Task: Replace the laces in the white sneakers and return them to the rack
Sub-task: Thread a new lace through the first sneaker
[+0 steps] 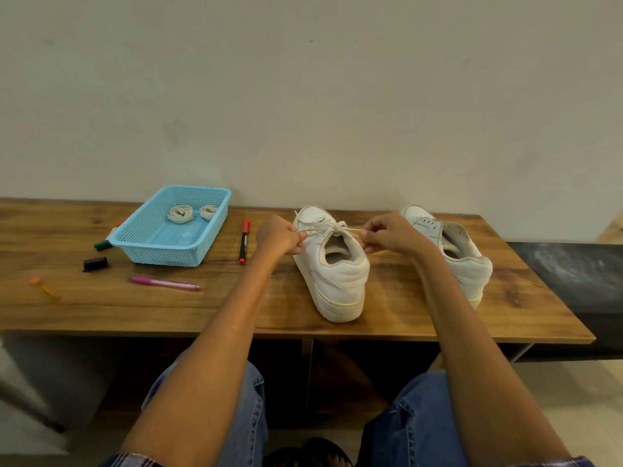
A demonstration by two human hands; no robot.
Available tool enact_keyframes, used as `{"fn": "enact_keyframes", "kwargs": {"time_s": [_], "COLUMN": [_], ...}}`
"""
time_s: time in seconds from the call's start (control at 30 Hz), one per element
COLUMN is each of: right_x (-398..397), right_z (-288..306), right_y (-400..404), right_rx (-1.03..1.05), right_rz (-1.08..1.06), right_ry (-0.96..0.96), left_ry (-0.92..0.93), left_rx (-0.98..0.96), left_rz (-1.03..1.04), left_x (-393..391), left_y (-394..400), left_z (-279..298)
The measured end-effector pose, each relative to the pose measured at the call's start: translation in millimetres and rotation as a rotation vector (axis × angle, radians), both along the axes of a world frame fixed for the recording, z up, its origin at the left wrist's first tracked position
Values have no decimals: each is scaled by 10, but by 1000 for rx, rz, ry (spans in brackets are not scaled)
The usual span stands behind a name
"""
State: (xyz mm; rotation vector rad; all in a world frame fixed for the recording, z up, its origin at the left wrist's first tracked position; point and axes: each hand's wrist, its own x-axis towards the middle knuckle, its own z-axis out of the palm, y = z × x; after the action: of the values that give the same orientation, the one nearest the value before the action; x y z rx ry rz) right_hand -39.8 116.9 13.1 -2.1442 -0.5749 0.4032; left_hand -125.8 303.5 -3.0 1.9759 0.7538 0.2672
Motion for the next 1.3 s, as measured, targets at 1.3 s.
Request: {"fn": "enact_keyframes", "kwargs": {"time_s": [1.3], "right_x": [-5], "right_z": [-24], "right_y": [224], "right_rx": [37], "right_rz": [-62], "right_ry": [-39], "left_ry": [-116], "left_rx": [-292], "left_rz": [-212], "left_x": [30], "left_y": [-116], "left_z": [-9]}}
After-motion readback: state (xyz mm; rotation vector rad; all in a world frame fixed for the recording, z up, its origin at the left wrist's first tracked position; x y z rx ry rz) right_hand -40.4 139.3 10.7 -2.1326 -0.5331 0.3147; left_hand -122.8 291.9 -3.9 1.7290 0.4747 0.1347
